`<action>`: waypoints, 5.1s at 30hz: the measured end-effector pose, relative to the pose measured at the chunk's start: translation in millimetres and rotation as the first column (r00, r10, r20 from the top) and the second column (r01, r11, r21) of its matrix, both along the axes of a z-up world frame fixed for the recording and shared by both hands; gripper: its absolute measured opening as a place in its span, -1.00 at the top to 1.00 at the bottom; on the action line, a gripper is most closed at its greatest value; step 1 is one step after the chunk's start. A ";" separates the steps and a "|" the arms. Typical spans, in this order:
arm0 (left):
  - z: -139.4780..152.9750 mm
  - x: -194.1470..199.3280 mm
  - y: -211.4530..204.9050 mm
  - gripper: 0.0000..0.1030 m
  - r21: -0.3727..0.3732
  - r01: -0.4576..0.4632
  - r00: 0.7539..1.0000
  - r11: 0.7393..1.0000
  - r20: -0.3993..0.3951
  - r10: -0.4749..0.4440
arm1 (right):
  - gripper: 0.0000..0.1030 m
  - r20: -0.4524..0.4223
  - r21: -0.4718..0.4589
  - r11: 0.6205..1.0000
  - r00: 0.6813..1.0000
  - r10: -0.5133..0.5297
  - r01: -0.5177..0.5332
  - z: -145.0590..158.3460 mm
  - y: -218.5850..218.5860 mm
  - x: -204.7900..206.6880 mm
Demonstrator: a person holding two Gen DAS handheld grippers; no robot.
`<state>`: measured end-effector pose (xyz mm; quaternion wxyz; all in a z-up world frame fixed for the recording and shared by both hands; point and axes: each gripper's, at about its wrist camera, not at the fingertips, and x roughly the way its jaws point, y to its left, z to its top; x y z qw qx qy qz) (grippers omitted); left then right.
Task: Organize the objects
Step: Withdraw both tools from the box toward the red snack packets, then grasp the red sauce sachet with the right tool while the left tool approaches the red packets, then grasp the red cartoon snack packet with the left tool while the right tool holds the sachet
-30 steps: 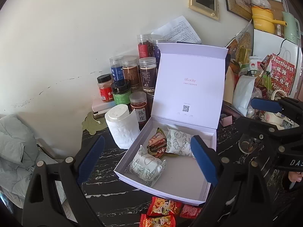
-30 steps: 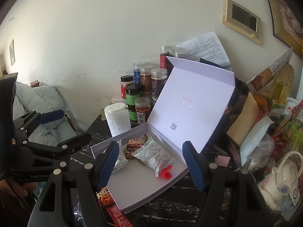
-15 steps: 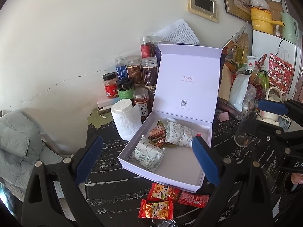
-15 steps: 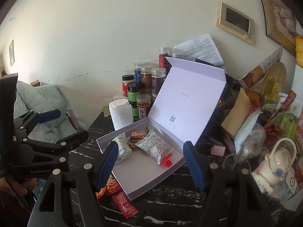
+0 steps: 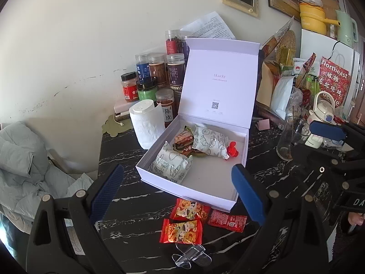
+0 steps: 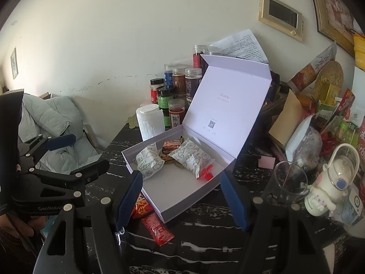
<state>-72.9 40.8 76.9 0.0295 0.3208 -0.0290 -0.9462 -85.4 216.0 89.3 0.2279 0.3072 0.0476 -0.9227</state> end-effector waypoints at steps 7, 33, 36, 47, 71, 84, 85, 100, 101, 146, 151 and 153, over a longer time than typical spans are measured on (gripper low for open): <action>-17.8 7.8 2.9 -0.85 0.015 0.007 0.999 1.000 0.043 -0.008 | -0.40 0.035 -0.001 1.000 0.999 -0.004 0.004 -18.5 2.7 9.8; -100.4 29.5 -10.1 -0.85 0.089 0.007 0.981 0.996 0.191 -0.024 | -0.40 0.209 -0.018 0.998 0.976 0.068 -0.066 -111.7 -15.4 34.3; -111.1 32.1 -14.1 -0.85 0.097 0.002 0.978 0.995 0.209 -0.022 | -0.40 0.230 -0.024 0.997 0.970 0.078 -0.075 -122.3 -18.8 35.0; -137.1 40.4 -22.4 -0.85 0.130 0.000 0.967 0.992 0.252 -0.033 | -0.40 0.277 -0.017 0.994 0.955 0.107 -0.107 -154.2 -27.5 36.6; -165.6 -4.7 -27.9 -0.85 0.150 0.001 0.937 0.989 0.346 -0.054 | -0.40 0.287 0.007 0.989 0.948 0.137 -0.145 -172.7 -44.0 -1.8; -174.6 -15.1 -39.3 -0.85 0.147 -0.032 0.929 0.989 0.369 -0.025 | -0.40 0.276 0.044 0.983 0.948 0.160 -0.179 -179.4 -58.6 -21.5; -174.7 -15.7 -39.2 -0.85 0.144 -0.030 0.930 0.989 0.367 -0.025 | -0.40 0.276 0.047 0.982 0.947 0.163 -0.183 -179.9 -59.7 -21.7; -173.5 -17.1 -39.0 -0.69 0.123 -0.026 0.940 0.992 0.340 -0.017 | 0.36 0.246 0.095 0.975 0.954 0.170 -0.199 -179.1 -60.1 -11.7; -173.0 -15.2 -38.8 -0.60 0.123 -0.027 0.941 0.992 0.337 -0.016 | 0.36 0.248 0.096 0.975 0.954 0.172 -0.200 -178.8 -59.6 -9.9; -135.5 22.3 2.9 0.75 0.225 0.178 0.946 0.958 0.231 -0.230 | 0.40 0.323 0.023 0.992 0.940 0.109 -0.123 -176.3 -2.8 25.8; -133.8 24.3 14.8 0.75 0.254 0.225 0.928 0.941 0.238 -0.286 | 0.40 0.323 0.020 0.994 0.942 0.097 -0.109 -175.9 4.7 27.3; -134.7 24.8 20.2 0.75 0.267 0.242 0.918 0.933 0.247 -0.309 | 0.40 0.320 0.026 0.994 0.943 0.089 -0.102 -176.0 8.5 29.4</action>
